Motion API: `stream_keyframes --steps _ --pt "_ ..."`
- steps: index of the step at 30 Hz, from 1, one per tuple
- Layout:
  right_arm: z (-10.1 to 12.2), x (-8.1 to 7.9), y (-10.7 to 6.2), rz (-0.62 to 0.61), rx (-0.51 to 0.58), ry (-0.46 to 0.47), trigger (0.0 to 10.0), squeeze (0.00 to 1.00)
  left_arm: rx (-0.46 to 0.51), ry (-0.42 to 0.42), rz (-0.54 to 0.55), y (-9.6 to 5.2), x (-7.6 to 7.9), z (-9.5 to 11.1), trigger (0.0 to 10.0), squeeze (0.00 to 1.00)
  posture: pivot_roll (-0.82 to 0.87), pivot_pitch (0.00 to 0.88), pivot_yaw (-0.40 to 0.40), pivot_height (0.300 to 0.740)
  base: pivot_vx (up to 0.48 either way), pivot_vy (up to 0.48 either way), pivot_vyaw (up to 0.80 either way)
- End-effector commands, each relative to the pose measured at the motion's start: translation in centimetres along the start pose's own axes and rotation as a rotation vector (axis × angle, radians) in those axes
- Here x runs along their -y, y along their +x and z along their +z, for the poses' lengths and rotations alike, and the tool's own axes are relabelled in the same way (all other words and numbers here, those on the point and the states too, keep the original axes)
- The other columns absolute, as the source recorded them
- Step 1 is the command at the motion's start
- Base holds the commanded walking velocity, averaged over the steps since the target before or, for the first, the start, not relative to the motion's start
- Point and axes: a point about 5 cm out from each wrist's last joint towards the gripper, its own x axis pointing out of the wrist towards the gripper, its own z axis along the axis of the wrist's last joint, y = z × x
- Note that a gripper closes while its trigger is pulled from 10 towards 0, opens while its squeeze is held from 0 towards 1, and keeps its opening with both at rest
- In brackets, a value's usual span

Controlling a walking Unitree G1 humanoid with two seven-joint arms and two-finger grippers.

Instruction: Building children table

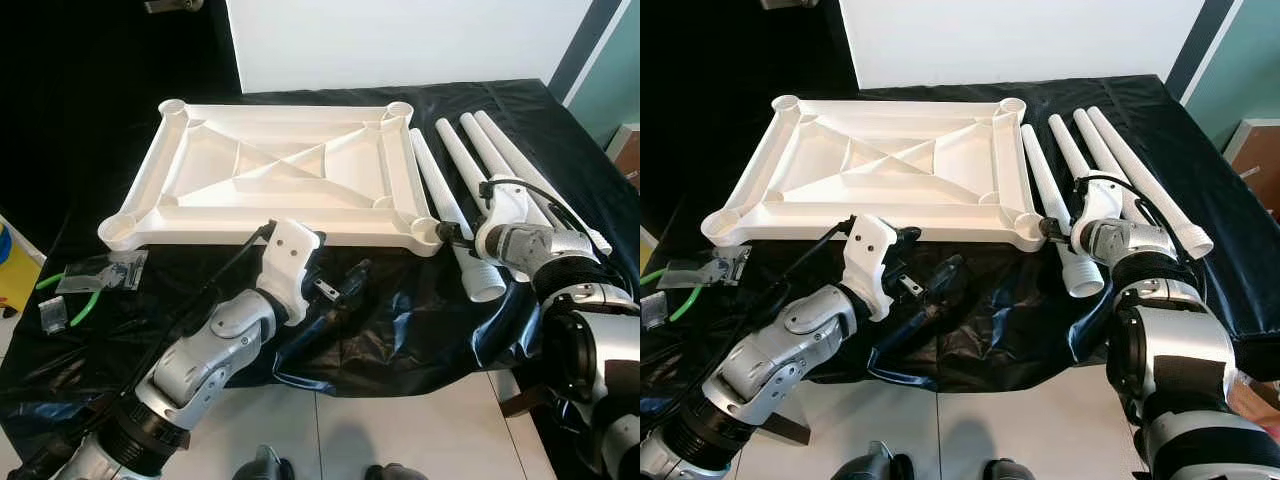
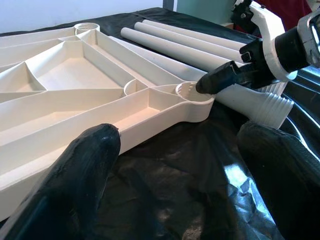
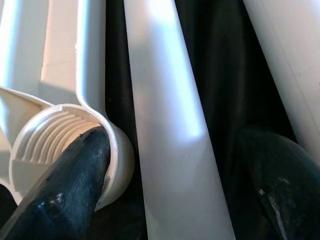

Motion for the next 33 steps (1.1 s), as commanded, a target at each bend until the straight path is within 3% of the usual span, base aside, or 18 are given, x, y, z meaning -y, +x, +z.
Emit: stream_keyframes --steps 1,7,15,16,18,19,27,32,33 --pt "-5.0 1.9 0.4 -0.089 -0.253 0.011 10.0 0.00 -0.002 0.006 -0.243 -0.2 1.1 0.3 10.0 0.00 -0.05 0.131 0.025 0.740 0.000 0.000 0.00" --pt "-6.5 2.2 0.5 -0.110 -0.316 -0.062 10.0 0.00 -0.001 0.003 -0.241 -0.2 1.1 0.4 10.0 0.00 -0.05 0.131 0.024 0.740 0.000 0.000 0.00" --pt "-6.9 2.8 0.5 -0.152 -0.317 -0.097 10.0 0.00 -0.003 0.000 -0.238 -0.3 1.0 0.4 10.0 0.00 -0.05 0.132 0.024 0.740 0.000 0.000 0.00" --pt "-6.8 2.8 0.5 -0.152 -0.313 -0.103 3.8 0.00 -0.004 -0.001 -0.238 -0.3 1.0 0.4 10.0 0.00 -0.05 0.131 0.023 0.740 0.000 0.000 0.00" --pt "-6.8 2.8 0.5 -0.152 -0.313 -0.103 3.8 0.00 -0.004 -0.001 -0.238 -0.3 1.0 0.4 10.0 0.00 -0.05 0.131 0.023 0.740 0.000 0.000 0.00" --pt "-6.8 2.7 0.5 -0.147 -0.313 -0.102 0.0 0.00 -0.004 -0.001 -0.237 -0.3 1.0 0.4 10.0 0.00 -0.05 0.131 0.022 0.740 0.000 0.000 0.00" --pt "-6.3 2.2 0.6 -0.124 -0.298 -0.120 0.0 0.00 -0.001 -0.006 -0.232 -0.3 0.9 0.4 10.0 0.00 -0.05 0.128 0.022 0.740 0.000 0.000 0.00" --pt "-4.2 2.2 0.5 -0.146 -0.185 -0.110 0.3 0.00 0.000 -0.005 -0.229 -0.2 0.8 0.5 10.0 0.00 -0.05 0.121 0.022 0.740 0.000 0.000 0.00" --pt "-3.3 2.2 0.4 -0.154 -0.140 -0.106 4.9 0.00 0.000 -0.004 -0.228 -0.2 0.7 0.5 10.0 0.00 -0.05 0.120 0.022 0.740 0.000 0.000 0.00"
